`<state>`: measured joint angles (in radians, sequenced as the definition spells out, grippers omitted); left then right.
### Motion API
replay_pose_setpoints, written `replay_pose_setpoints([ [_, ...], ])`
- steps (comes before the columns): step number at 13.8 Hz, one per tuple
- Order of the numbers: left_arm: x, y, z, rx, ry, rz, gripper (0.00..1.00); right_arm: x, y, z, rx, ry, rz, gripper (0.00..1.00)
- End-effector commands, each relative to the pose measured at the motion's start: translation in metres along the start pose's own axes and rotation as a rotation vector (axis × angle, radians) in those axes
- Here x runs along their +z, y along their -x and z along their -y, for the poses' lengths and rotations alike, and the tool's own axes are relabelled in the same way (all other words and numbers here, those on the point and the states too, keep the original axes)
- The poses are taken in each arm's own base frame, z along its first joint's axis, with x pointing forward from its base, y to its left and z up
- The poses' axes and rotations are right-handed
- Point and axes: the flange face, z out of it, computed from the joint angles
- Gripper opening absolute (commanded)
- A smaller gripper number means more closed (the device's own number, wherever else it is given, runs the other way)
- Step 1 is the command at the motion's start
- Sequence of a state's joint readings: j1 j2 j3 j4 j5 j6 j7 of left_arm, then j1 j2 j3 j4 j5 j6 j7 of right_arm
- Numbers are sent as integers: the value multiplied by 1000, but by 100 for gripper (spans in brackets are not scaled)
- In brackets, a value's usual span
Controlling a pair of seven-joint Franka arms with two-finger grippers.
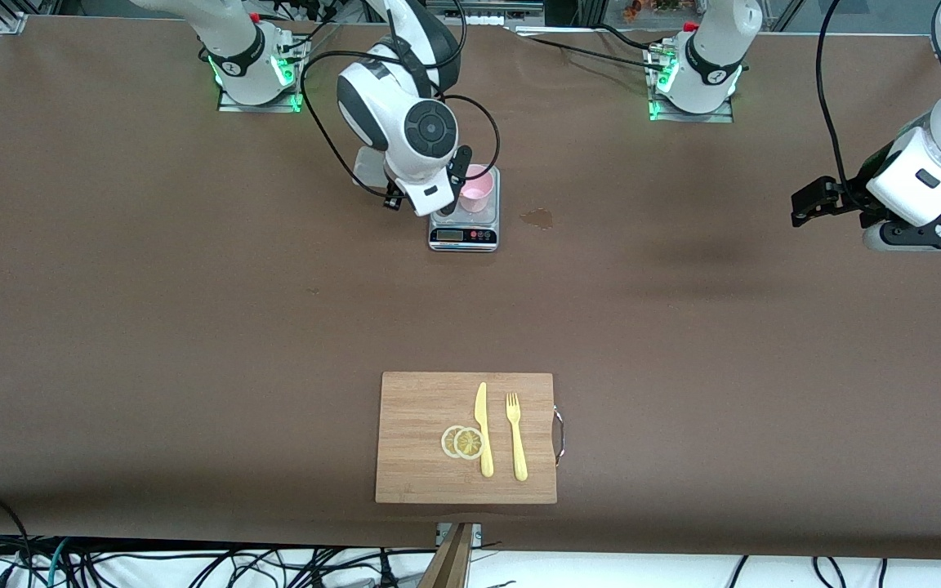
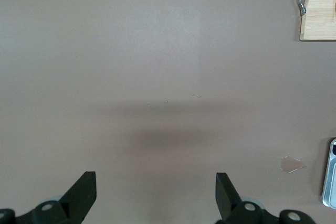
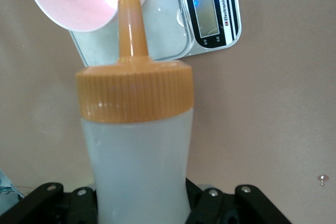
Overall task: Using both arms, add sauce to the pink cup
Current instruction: 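Tilt the sauce bottle nozzle into the pink cup with the right gripper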
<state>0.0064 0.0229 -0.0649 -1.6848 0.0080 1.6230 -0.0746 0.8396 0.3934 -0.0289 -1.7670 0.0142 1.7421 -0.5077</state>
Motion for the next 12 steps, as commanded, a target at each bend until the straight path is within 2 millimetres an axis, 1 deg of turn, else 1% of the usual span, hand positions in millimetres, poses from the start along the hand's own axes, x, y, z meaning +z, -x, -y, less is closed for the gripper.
replay_pose_setpoints([
  [1,-6,-3,-3,0,19,10,100,-8,-3,11,11,41,37,0],
  [2,-6,-3,-3,0,19,10,100,-10,-8,19,2,68,47,0],
  [3,-6,-3,-3,0,19,10,100,-8,-12,23,6,82,66,0],
  [11,-6,-2,-3,0,19,13,100,0,-25,29,-11,128,129,0],
  [12,-6,-2,-3,0,19,13,100,-3,-27,29,-10,131,132,0],
])
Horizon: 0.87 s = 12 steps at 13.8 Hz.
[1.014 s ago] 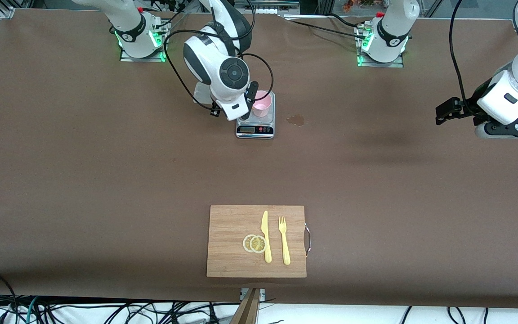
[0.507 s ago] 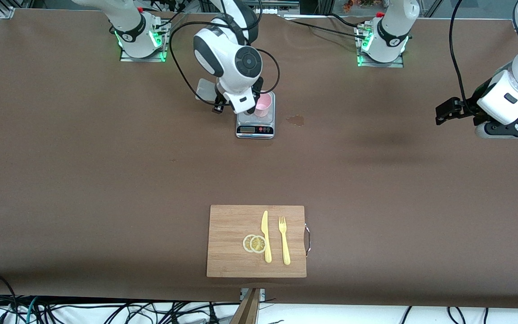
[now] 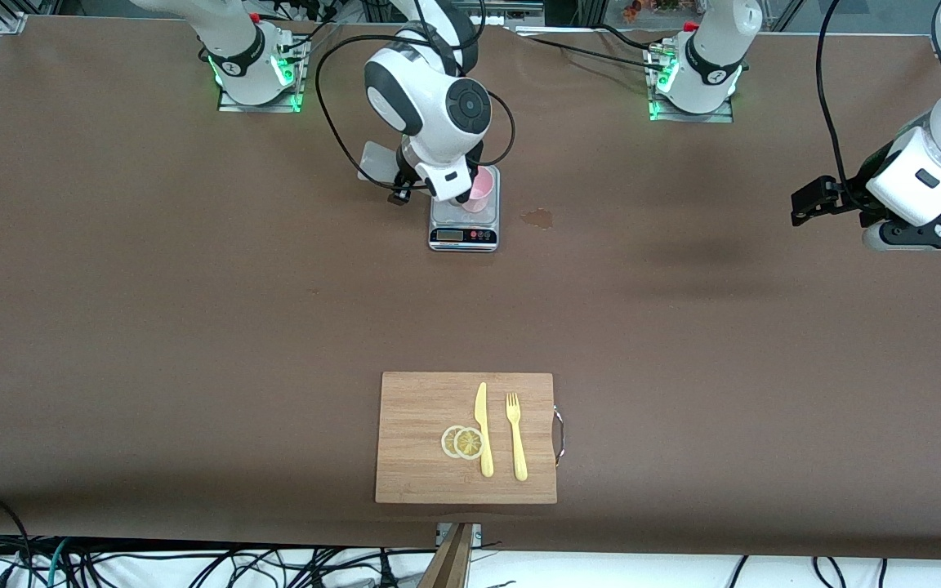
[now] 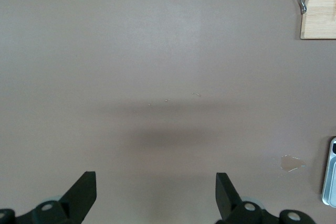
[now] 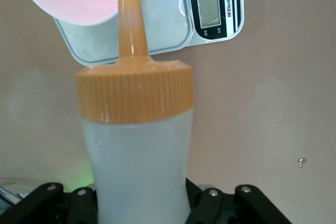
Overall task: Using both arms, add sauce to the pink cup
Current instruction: 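Tilt the sauce bottle nozzle into the pink cup with the right gripper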
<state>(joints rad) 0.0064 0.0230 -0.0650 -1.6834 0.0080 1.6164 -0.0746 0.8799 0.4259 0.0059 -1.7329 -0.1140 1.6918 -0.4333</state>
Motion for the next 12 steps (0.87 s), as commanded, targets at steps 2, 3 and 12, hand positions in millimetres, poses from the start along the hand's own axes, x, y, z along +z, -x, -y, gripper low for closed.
replay_pose_setpoints([
  [2,-6,-3,-3,0,20,8,100,-10,-9,5,25,17,25,0],
  [3,-6,-3,-3,0,19,8,100,-10,-9,5,30,10,22,0],
  [12,-6,-3,-3,0,19,10,100,-32,71,-85,21,-324,-274,0],
])
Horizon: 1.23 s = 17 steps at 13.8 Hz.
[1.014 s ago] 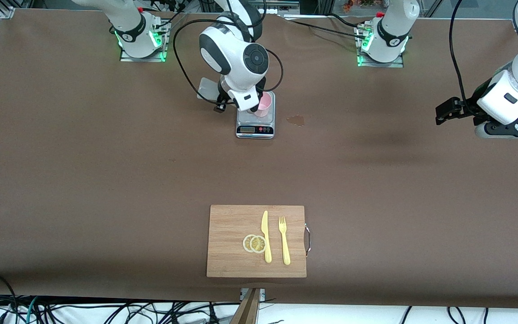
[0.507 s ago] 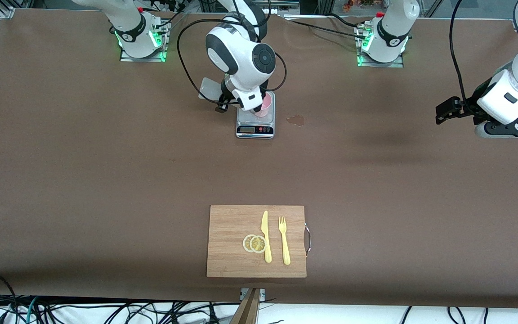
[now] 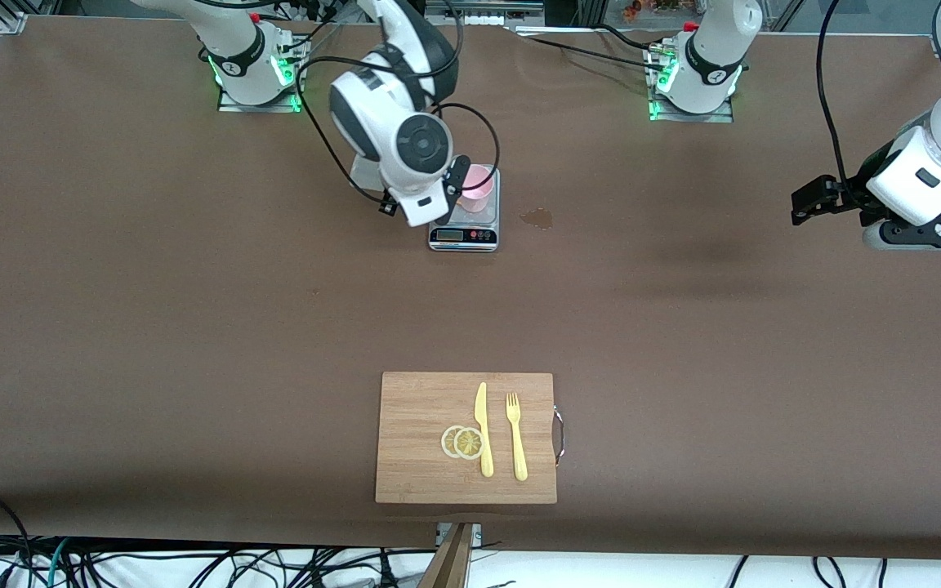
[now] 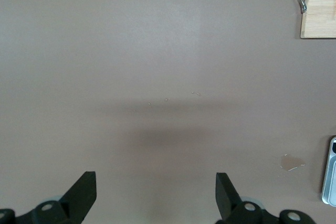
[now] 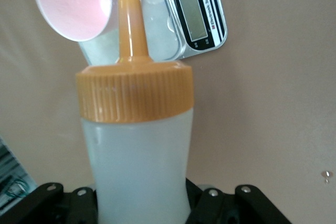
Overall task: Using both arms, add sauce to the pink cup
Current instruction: 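Tilt the sauce bottle nozzle into the pink cup with the right gripper, then bring the sauce bottle back upright with the right gripper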
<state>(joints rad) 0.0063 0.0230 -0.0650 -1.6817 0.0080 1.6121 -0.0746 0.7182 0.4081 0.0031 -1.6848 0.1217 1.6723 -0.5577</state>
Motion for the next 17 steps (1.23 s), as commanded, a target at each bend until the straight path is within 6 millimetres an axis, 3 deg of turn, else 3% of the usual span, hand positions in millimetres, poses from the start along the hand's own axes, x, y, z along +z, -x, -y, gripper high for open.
replay_pose_setpoints([
  [1,-6,-3,-3,0,21,6,100,-25,35,-30,-51,-138,-137,0],
  [7,-5,-3,-3,0,21,7,100,-40,95,-104,-251,-283,-425,0],
  [10,-6,-3,-3,0,20,7,100,-35,138,-149,-405,-289,-564,0],
  [13,-6,-3,-3,0,19,7,100,-13,177,-189,-571,-296,-695,0],
  [17,-5,-3,-3,2,19,9,100,43,225,-236,-766,-328,-879,0],
])
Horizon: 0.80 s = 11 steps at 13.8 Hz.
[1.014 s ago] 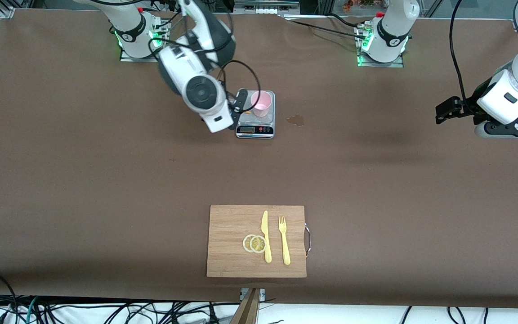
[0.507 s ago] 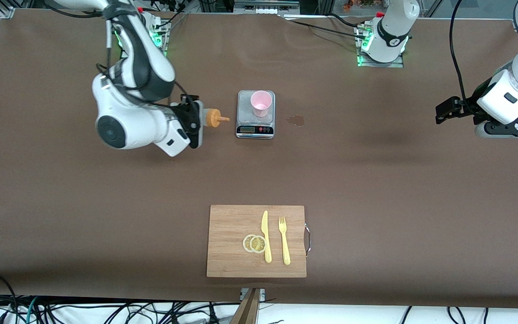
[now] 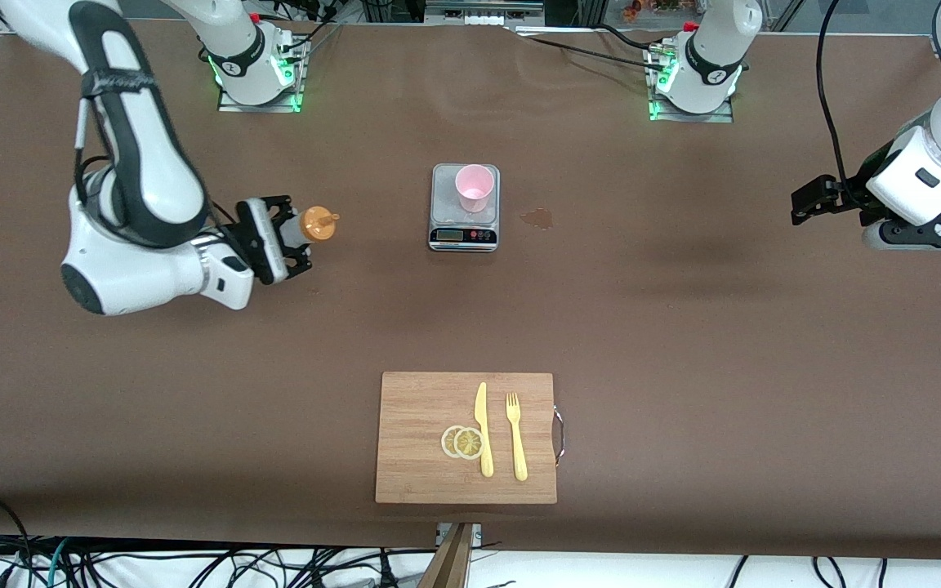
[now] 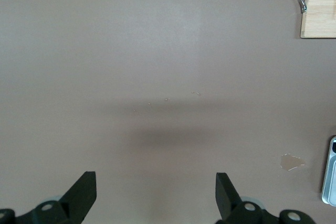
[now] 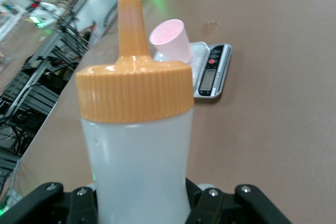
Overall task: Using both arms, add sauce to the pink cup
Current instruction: 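Bring the sauce bottle back upright with the right gripper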
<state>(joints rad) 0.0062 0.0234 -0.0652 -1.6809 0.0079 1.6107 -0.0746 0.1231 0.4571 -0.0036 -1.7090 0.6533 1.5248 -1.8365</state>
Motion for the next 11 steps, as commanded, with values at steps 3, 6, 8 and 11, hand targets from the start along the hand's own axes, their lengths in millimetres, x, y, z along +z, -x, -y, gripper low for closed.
replay_pose_setpoints([
  [3,-6,-3,-2,0,19,6,100,13,105,-8,-231,-36,-223,0],
  [6,-6,-3,-3,1,19,6,100,28,175,-2,-297,-52,-329,0],
  [8,-6,-3,-3,1,19,8,100,35,208,5,-329,-58,-386,0],
  [11,-5,-3,-3,1,19,9,100,44,243,17,-333,-72,-466,2],
])
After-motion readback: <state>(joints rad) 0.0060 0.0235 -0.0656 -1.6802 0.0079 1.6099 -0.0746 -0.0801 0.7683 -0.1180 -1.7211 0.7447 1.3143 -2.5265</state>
